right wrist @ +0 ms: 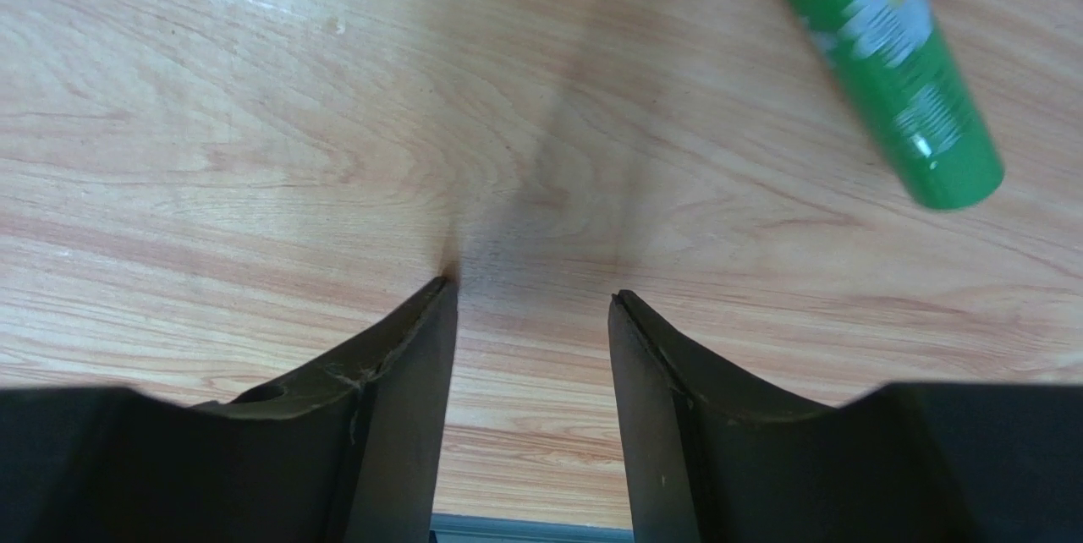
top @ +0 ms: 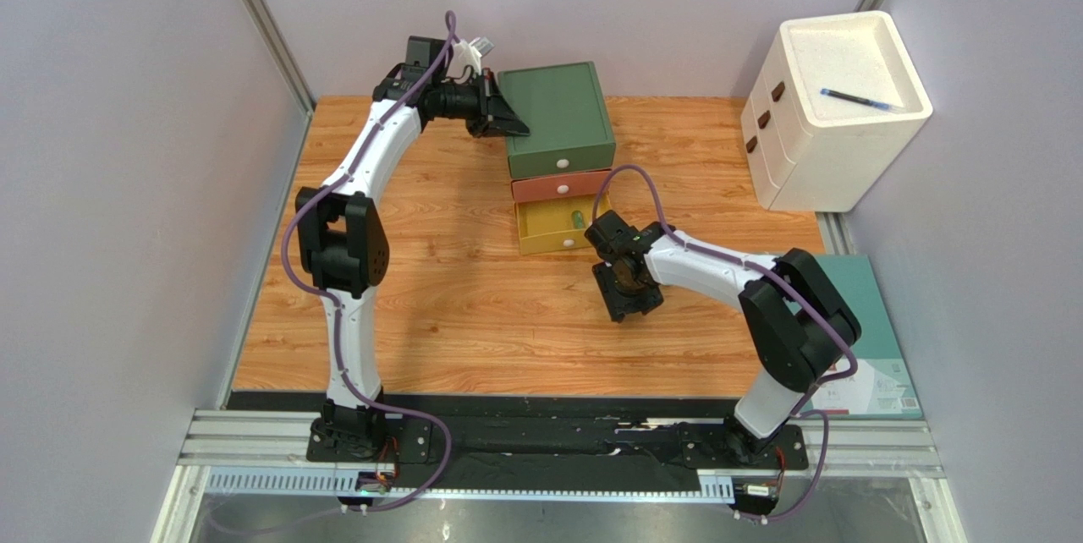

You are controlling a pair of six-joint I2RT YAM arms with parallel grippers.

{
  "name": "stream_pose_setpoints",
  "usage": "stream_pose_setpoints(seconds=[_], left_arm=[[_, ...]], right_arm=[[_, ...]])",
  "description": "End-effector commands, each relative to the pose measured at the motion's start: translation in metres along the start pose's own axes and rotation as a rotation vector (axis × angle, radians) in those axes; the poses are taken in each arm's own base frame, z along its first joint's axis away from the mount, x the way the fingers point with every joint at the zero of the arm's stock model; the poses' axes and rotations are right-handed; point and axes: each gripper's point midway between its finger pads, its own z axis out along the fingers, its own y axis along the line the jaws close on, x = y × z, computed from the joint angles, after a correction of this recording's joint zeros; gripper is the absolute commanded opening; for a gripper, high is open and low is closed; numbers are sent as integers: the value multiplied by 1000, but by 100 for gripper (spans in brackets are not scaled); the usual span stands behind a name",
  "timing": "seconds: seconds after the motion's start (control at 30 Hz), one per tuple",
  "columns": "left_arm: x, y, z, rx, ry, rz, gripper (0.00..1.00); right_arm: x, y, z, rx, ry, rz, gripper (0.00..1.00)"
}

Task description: Organize the makeup

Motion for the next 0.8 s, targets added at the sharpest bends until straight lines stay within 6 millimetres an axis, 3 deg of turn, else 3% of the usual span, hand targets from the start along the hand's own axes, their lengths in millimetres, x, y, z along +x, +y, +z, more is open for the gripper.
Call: stream_pose_setpoints(seconds=[0.0,0.07,0.17,0.37,0.5,0.57,0.6,0.67,0.7,0.73,0.77], left_arm=[[45,79,7,-235,110,-139,0],[46,79,9,-234,111,-141,0],[45,80,9,-232,110,-145,0],[46,80,8,-237,114,-142,0],[46,81,8,-241,116,-140,0],[47,81,8,-242,117,-141,0],[47,82,8,-242,118,-143,0],[47,82,8,-242,119,-142,0],[48,82,8,-243,122,-143,0],[48,82,8,-244,124,-143,0],[48,82,7,-244,125,-140,0]], right_arm=[[-47,-8,-37,20,-202,21,51],[-64,-16,-57,27,-284,28,54],[-78,-39,-66,79,-315,45,61],[-106,-80,-55,86,-290,199,66],[-150,-116,-60,66,-351,372,66],[-168,-123,-55,23,-370,418,65],[-175,-134,-40,27,-346,447,55],[-208,-142,-47,-5,-395,468,43],[-212,-149,-24,1,-354,476,26],[-235,-153,-34,-17,-401,479,18],[-239,-156,-24,-24,-374,484,10]])
